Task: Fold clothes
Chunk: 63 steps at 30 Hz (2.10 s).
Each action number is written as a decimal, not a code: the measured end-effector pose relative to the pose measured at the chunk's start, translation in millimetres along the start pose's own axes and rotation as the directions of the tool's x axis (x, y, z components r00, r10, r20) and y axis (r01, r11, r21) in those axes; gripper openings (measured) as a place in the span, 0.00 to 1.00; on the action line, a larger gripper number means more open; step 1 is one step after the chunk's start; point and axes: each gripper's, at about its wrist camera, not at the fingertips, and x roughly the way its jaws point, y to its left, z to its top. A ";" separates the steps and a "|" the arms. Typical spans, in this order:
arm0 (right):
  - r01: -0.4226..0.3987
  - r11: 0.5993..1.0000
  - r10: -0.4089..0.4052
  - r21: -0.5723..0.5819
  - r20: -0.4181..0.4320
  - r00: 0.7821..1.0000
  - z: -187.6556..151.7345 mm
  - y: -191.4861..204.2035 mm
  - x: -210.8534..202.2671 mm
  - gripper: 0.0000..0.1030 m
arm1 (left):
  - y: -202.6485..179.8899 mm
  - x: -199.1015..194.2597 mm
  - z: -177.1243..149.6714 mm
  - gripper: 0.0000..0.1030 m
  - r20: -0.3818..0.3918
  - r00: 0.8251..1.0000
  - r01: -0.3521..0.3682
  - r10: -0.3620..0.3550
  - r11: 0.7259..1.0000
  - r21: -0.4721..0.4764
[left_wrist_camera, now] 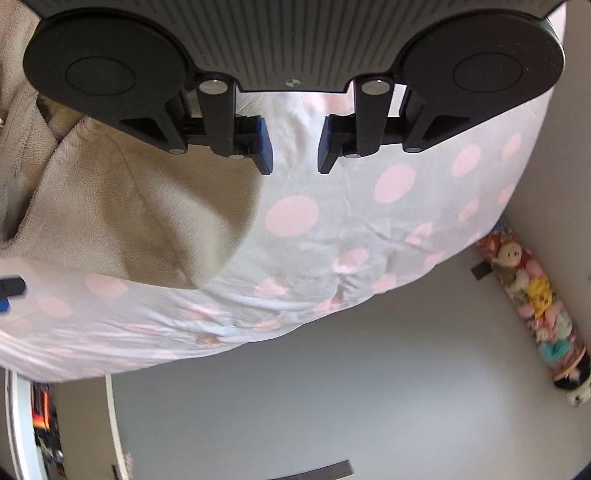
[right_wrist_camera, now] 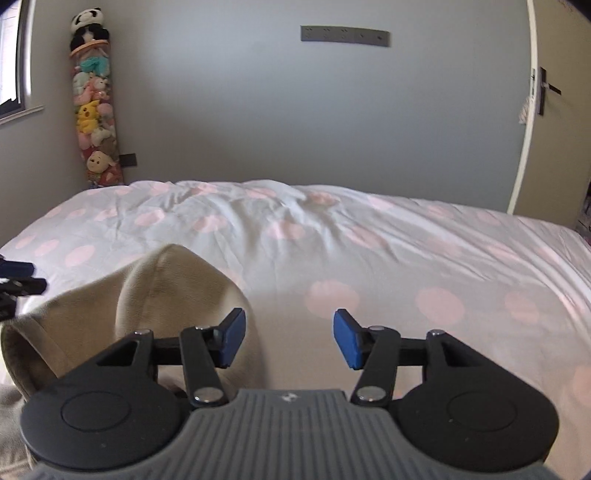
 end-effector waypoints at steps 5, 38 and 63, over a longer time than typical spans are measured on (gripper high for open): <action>0.010 0.999 -0.013 -0.041 -0.082 0.997 -39.0 -37.3 -24.0 0.54 | 40.7 -15.7 -35.7 0.38 -0.045 0.999 0.011 -0.012 1.000 -0.018; 0.209 0.977 -0.193 0.034 -0.261 0.946 -142.4 -92.1 -49.3 0.00 | 82.9 -35.2 -171.9 0.51 -0.230 0.969 -0.156 0.084 0.936 -0.315; -0.266 0.963 0.270 0.051 -0.154 0.950 -138.2 66.5 -8.1 0.00 | -55.8 6.3 -114.0 0.26 -0.019 0.976 0.200 -0.216 0.932 -0.302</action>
